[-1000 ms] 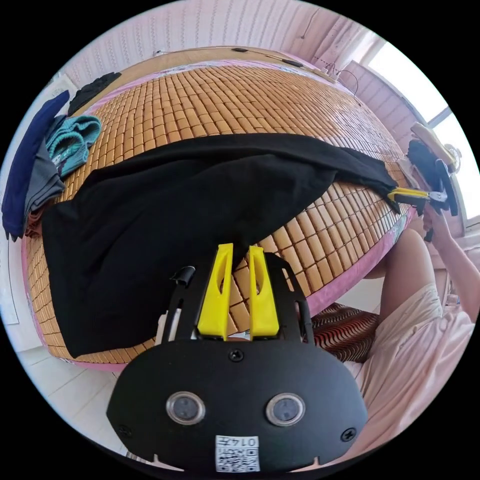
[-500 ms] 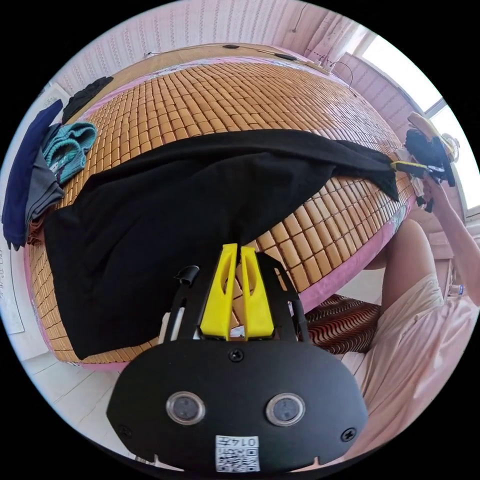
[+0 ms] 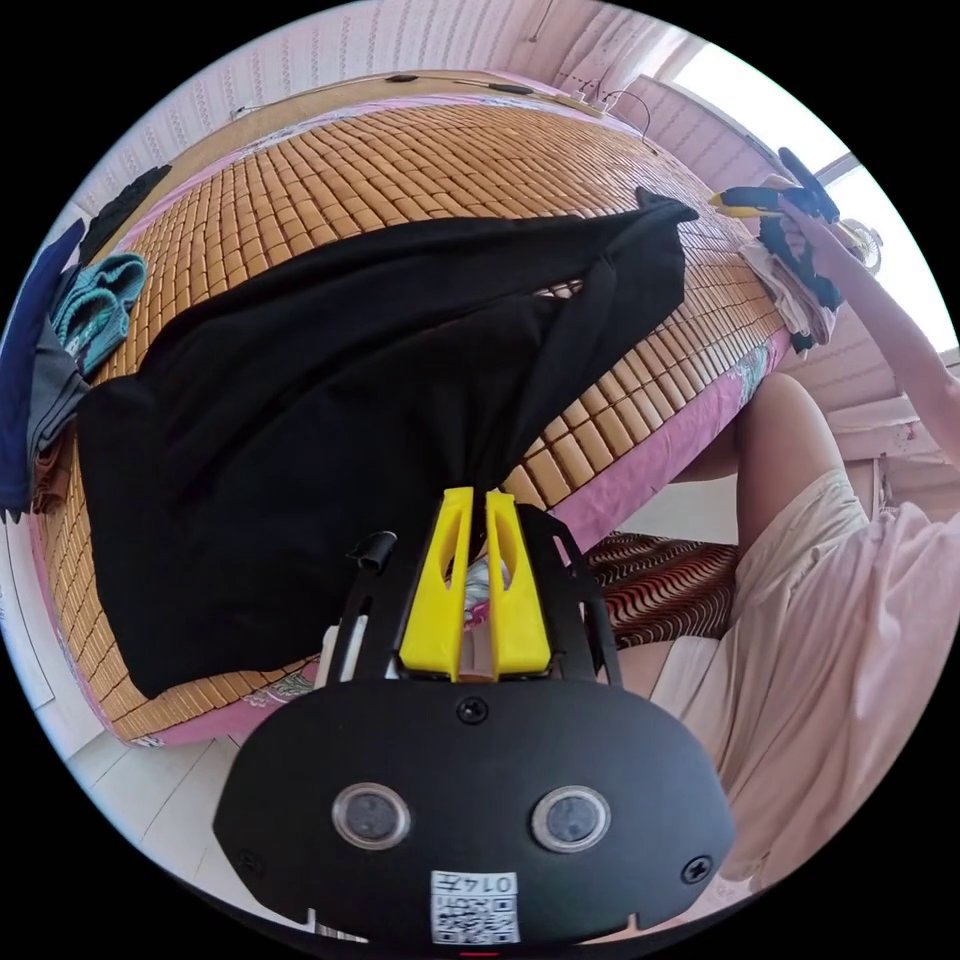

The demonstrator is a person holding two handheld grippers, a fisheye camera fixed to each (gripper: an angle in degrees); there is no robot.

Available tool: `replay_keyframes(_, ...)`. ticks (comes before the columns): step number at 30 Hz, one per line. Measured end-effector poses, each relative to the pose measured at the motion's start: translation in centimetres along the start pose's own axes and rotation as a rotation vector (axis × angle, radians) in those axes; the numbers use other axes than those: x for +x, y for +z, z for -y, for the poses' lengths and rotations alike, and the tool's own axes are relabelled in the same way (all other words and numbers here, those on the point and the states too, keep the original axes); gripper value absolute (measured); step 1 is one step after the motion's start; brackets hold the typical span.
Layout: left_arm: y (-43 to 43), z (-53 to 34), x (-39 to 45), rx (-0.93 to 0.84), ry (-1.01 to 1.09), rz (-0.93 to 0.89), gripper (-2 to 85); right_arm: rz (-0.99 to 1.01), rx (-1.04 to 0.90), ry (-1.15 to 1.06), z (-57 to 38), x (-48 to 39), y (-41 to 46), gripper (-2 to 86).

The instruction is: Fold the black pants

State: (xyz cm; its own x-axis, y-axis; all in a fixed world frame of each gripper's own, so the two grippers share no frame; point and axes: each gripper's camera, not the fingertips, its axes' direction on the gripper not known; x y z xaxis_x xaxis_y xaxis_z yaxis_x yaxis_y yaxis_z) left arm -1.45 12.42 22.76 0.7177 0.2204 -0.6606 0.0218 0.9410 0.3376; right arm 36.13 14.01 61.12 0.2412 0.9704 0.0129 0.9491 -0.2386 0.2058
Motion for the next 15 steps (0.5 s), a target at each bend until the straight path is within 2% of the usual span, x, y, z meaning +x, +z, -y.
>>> replay_keyframes(4,1.2,-0.7,-0.3,-0.017,0.015,0.019,0.5,0.115,0.025,0.112,-2.2,2.2,5.6,11.9)
replay_keyframes(11,2.6,-2.2,-1.3,-0.02,0.004,0.008,0.5,0.417,0.257,0.372,-4.1,6.3,9.0,9.7)
replay_keyframes(13,2.9,-3.0,-1.8,-0.004,-0.014,-0.004,0.4,0.445,0.237,0.397,-4.2,7.1,10.6,6.3)
replay_keyframes(15,3.2,-3.6,-2.3,0.006,-0.038,-0.025,0.3,0.386,0.147,0.417,-3.9,7.7,12.5,2.5)
